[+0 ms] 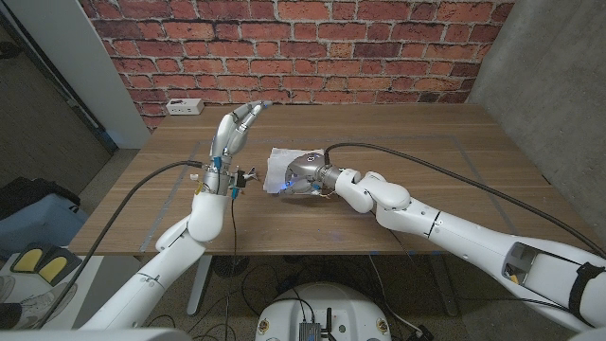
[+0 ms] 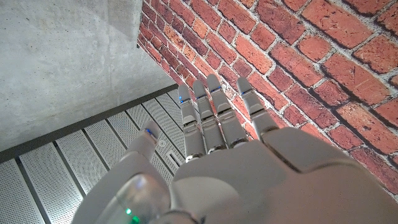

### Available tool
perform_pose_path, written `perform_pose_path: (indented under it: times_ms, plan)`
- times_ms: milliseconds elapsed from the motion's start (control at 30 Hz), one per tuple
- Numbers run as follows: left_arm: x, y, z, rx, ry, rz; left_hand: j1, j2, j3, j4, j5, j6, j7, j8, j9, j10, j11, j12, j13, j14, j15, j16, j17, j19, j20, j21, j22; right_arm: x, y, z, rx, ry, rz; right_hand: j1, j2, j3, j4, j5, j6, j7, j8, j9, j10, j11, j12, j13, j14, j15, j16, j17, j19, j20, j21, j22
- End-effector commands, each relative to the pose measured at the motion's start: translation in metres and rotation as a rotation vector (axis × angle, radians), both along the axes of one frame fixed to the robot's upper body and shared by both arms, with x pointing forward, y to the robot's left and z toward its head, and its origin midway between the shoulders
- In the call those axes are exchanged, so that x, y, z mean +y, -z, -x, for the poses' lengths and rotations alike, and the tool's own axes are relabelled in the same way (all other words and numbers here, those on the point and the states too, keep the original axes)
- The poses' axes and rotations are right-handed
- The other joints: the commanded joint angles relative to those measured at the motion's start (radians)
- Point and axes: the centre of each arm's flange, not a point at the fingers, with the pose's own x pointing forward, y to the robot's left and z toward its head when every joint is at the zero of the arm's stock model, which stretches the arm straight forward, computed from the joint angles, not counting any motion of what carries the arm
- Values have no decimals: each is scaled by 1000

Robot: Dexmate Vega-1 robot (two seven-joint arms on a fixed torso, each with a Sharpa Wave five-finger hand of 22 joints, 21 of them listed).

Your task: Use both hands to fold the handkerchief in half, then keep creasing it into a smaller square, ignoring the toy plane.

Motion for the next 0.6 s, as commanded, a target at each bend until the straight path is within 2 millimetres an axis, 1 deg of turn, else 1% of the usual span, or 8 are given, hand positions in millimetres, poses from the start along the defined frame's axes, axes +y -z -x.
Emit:
perform_pose_path:
  times_ms: [33,167,200,233,267,300,433,600]
  plan:
    - [-2,-1,2,-7,4,-7,-7,4,5,-3,-2,4,7,1,4,6,6,2,2,9,-35,3,5,7,-6,9,0,-33,3,1,127,85,-33,-49,-9,-26,21,7,-65,-12,-22,5,-24,6,-14,3,-12,-34,4,15,22,10,9,3]
    - [-4,-2,3,-10,7,-12,-7,5,7,-4,-1,4,13,2,6,12,12,3,3,12,-34,5,5,7,-6,10,0,-42,-2,5,112,86,-87,-61,-3,-30,28,10,-86,-9,-25,6,-41,8,-24,0,13,-29,13,15,43,12,16,4]
    - [-4,-2,3,-9,6,-13,-7,5,7,-4,-1,5,14,3,6,11,11,3,4,13,-33,5,5,7,-6,10,0,-44,-3,6,111,81,-104,-62,2,-30,29,13,-114,-20,-30,6,-63,4,-34,-2,11,-29,11,14,45,12,16,4]
    - [-4,-3,4,-8,5,-15,-7,6,7,-4,-1,5,15,3,6,10,12,3,4,14,-32,5,6,7,-5,10,0,-46,-4,7,108,76,-119,-61,4,-30,29,14,-128,-27,-32,7,-76,4,-41,-3,-3,-28,4,14,45,13,15,4]
    - [-4,-2,4,-6,6,-15,-7,6,8,-5,-1,4,15,3,7,11,15,3,4,14,-31,6,6,7,-6,10,0,-47,-5,8,105,68,-137,-64,13,-29,31,16,-163,-49,-34,7,-103,6,-53,-6,-39,-25,-13,10,43,10,13,4]
    - [-4,-2,4,-5,7,-14,-7,6,8,-5,-1,4,15,3,7,10,16,2,4,14,-31,6,6,7,-6,10,0,-49,-6,9,106,54,-160,-64,14,-31,30,17,-196,-41,-35,7,-138,3,-67,-9,-73,-21,-31,6,35,11,9,4]
    - [-5,-2,5,2,7,-17,-7,6,10,-6,-1,3,14,3,8,9,20,2,6,15,-24,6,6,7,-3,11,0,-54,-10,12,112,9,-233,-86,26,-38,41,21,-282,-59,-35,7,-219,7,-87,-17,-164,-2,-74,-5,-6,13,-11,4]
    - [-6,-2,5,29,10,-25,-5,8,14,-9,-1,-4,15,1,11,1,29,-1,8,11,-14,4,5,5,1,11,-1,-59,-16,14,120,-22,-319,-95,31,-41,45,22,-313,-51,-36,7,-241,10,-88,-19,-185,-1,-82,-8,-17,11,-17,4]
